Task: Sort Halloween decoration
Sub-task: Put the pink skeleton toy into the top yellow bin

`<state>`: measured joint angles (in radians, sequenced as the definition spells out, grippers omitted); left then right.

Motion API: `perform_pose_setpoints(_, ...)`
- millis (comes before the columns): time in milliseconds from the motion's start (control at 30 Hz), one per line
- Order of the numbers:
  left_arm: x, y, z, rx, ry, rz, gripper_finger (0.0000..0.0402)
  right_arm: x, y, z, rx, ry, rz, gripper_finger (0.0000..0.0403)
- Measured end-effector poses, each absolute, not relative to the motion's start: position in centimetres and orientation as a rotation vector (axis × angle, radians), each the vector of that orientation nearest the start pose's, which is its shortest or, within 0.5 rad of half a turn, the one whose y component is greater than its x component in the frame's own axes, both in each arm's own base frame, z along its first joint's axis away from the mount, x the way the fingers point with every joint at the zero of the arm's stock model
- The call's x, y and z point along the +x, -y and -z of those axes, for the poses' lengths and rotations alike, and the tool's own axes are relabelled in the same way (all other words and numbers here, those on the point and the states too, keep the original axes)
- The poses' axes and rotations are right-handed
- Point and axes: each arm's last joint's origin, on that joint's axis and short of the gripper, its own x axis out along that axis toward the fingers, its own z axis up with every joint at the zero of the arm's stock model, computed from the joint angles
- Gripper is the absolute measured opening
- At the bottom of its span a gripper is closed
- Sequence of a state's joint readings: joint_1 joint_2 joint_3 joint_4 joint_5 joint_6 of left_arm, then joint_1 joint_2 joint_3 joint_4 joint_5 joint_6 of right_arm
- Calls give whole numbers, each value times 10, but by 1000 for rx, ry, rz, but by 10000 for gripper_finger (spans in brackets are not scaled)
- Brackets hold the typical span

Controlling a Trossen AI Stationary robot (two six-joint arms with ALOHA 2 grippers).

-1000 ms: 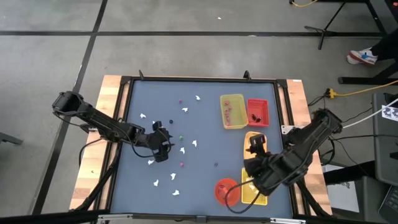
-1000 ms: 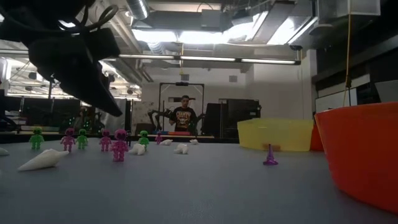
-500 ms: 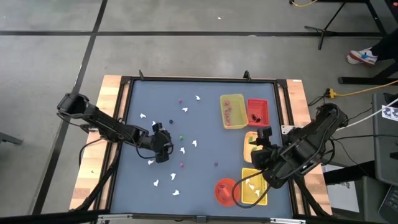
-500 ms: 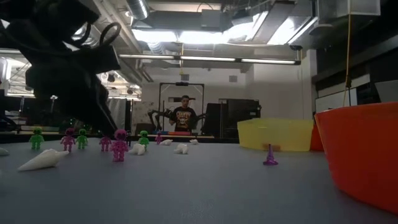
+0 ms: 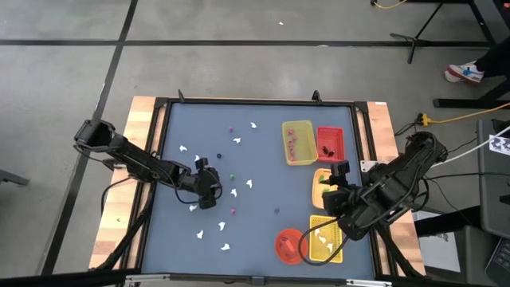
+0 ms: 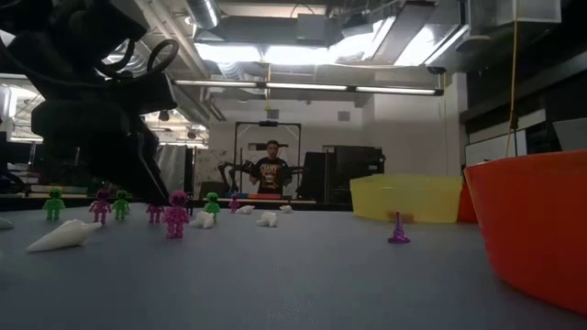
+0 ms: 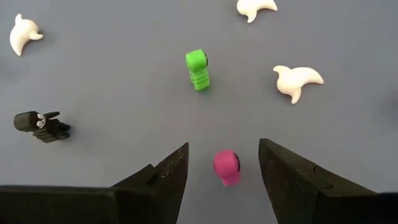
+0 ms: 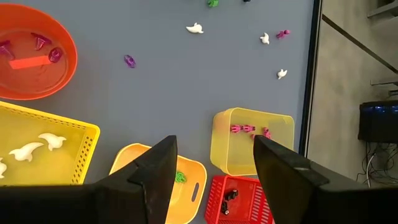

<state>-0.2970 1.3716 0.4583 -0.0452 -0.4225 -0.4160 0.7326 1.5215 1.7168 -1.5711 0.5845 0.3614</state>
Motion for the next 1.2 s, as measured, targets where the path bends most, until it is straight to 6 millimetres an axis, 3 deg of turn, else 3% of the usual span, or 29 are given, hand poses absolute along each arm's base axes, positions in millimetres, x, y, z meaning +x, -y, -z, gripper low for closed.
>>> perform_pose_setpoints(667, 211, 52, -126, -36, -879, -305, 175, 199, -158, -383, -517, -1071, 72, 211)
perform_pose_setpoints(1200, 211, 53, -126, -49, -884, -284, 83, 199, -158, -383, -518, -1071, 72, 211)
